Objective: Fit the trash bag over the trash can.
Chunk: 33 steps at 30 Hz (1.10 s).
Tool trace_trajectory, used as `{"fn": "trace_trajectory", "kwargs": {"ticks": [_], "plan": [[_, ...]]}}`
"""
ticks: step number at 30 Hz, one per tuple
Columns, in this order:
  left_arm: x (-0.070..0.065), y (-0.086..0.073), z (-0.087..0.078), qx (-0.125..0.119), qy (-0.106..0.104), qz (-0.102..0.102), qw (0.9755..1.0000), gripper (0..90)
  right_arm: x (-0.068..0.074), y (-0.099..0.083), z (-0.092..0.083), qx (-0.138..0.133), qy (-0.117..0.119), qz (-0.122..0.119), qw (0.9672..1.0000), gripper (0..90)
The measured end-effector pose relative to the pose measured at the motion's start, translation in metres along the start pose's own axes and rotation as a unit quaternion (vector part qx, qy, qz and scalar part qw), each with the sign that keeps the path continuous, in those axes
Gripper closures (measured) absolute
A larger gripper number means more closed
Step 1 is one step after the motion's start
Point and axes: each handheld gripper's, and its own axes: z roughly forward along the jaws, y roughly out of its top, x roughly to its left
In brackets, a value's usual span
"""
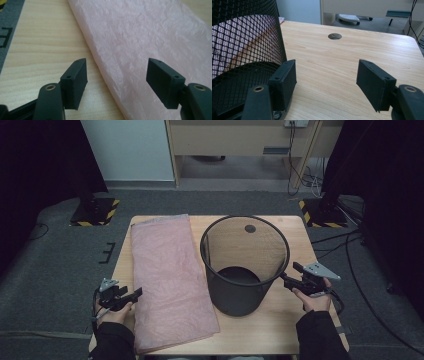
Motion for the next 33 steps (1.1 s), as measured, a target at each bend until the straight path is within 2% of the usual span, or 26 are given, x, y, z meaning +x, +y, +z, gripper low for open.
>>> {"fn": "trace_trajectory", "kwargs": {"ticks": [3,5,6,7,9,10,11,12,14,16,17,20,21,23,25,27,29,31,33], "plan": [[0.001,-0.003,0.002,0.02,0.007,0.003,0.9998,34.2,0.001,0.0,0.0,0.001,0.0,0.001,1.0,31.2],[0.0,-0.004,0.004,0.035,0.005,0.01,0.9993,41.7,0.001,-0.001,0.0,0.0,0.0,-0.004,1.0,31.2],[-0.002,-0.005,0.005,0.043,0.004,0.016,0.999,41.7,0.001,-0.001,0.0,0.0,0.0,-0.004,1.0,31.2],[-0.003,-0.006,0.006,0.051,0.003,0.026,0.9983,48.6,0.002,0.0,0.0,-0.001,0.0,-0.003,1.0,31.2],[-0.006,-0.006,0.008,0.058,0.006,0.047,0.9972,51.8,0.002,0.0,0.0,-0.002,0.003,0.001,1.0,31.1],[-0.008,-0.006,0.008,0.057,0.006,0.045,0.9973,55.6,0.002,-0.001,0.001,-0.001,0.005,0.005,1.0,31.2],[-0.008,-0.006,0.009,0.056,0.004,0.044,0.9975,63.8,0.003,-0.002,0.002,0.004,0.007,0.006,0.9999,31.2],[-0.008,-0.006,0.008,0.062,0.002,0.048,0.9969,63.8,0.003,-0.002,0.002,0.004,0.007,0.006,0.9999,31.2],[-0.009,-0.006,0.008,0.068,-0.002,0.045,0.9966,73.8,0.004,-0.001,0.002,0.006,0.009,0.004,0.9999,31.2],[-0.011,-0.006,0.007,0.077,-0.006,0.054,0.9955,83.5,0.005,0.0,0.002,0.005,0.009,0.001,0.9999,31.2],[-0.011,-0.005,0.006,0.073,-0.007,0.057,0.9957,86.7,0.005,0.0,0.002,0.004,0.009,0.0,1.0,31.2],[-0.011,0.001,-0.002,0.035,-0.021,0.037,0.9985,89.7,0.005,0.0,0.002,0.004,0.009,0.001,0.9999,31.2],[-0.01,0.004,-0.006,0.013,-0.032,0.026,0.9991,89.9,0.004,0.0,0.003,0.003,0.009,0.002,1.0,31.2],[-0.008,0.009,-0.014,-0.022,-0.043,0.013,0.9988,89.9,0.004,0.0,0.002,0.006,0.008,0.005,0.9999,31.2],[-0.009,0.017,-0.022,-0.067,-0.051,0.012,0.9964,90.0,0.003,0.0,0.002,0.002,0.009,0.005,0.9999,31.2],[-0.01,0.023,-0.027,-0.104,-0.062,0.008,0.9926,90.0,0.002,0.0,0.002,0.006,0.008,0.008,0.9999,31.3],[-0.014,0.031,-0.033,-0.138,-0.072,0.011,0.9877,90.0,0.001,0.0,0.002,0.005,0.008,0.008,0.9999,31.3],[-0.019,0.04,-0.039,-0.171,-0.089,0.01,0.9812,90.0,0.001,0.0,0.001,0.005,0.008,0.007,0.9999,31.3],[-0.026,0.049,-0.046,-0.201,-0.096,0.018,0.9747,90.0,0.001,-0.001,0.002,0.003,0.008,0.007,0.9999,31.3]]}}
